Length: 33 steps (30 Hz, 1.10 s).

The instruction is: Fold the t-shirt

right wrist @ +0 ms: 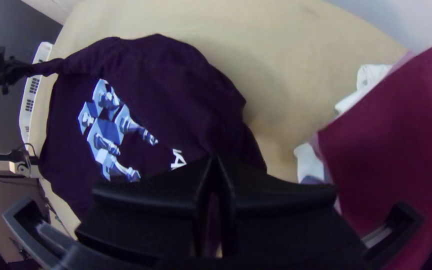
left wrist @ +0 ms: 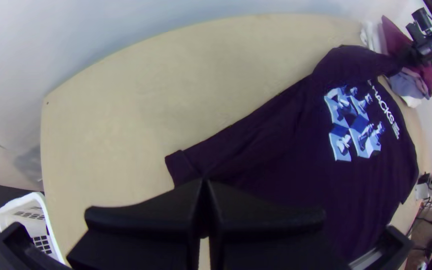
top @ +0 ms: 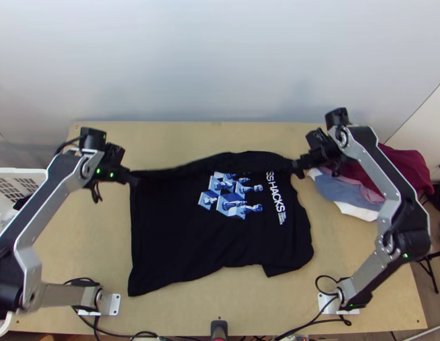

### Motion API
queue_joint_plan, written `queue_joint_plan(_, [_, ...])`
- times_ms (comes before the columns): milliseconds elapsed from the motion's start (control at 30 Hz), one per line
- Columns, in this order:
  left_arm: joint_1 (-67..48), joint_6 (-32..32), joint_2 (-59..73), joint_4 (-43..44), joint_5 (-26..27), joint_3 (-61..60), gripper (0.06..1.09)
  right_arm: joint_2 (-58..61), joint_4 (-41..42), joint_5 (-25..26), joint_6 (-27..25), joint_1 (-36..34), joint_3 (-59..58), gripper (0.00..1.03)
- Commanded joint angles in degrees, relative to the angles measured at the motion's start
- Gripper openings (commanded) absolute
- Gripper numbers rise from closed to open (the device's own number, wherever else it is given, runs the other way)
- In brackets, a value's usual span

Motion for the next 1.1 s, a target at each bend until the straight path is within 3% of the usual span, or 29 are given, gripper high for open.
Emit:
queue_joint_plan(0, [-1.71,0.37,-12.20,-2.57,0.04,-8.30,0.10,-8.49,0.20,0.06,-1.27,-2.29,-10.11,0.03])
queue_joint_plan(233, [-1.18,2.39,-17.65,-4.60,0.12,-14.80,0.10,-10.07,1.61,0.06,-1.27,-3.87,-14.77,0.03])
queue_joint_plan(633, [-3.20,2.66,-14.13,1.65,0.12,-25.17,0.11,-5.94,8.02,2.53,-0.65,-0.26,-21.98,0.03])
queue_joint_plan(700, [-3.29,2.48,-13.61,3.23,0.04,-25.96,0.28,-5.50,8.11,2.53,-0.83,-0.26,-22.24,0.06])
queue_joint_plan(800, [-3.20,2.39,-13.26,4.55,-1.72,-26.75,0.99,-6.74,8.46,2.53,-1.00,-0.26,-22.59,0.23])
queue_joint_plan(833, [-3.11,2.39,-13.08,4.72,-1.90,-26.84,1.05,-7.26,8.46,2.53,-1.09,-0.26,-22.51,0.29])
queue_joint_plan(1067, [3.57,4.15,-12.90,7.18,-2.07,-25.17,1.05,-11.04,7.76,2.79,-2.15,-0.97,-22.16,0.87])
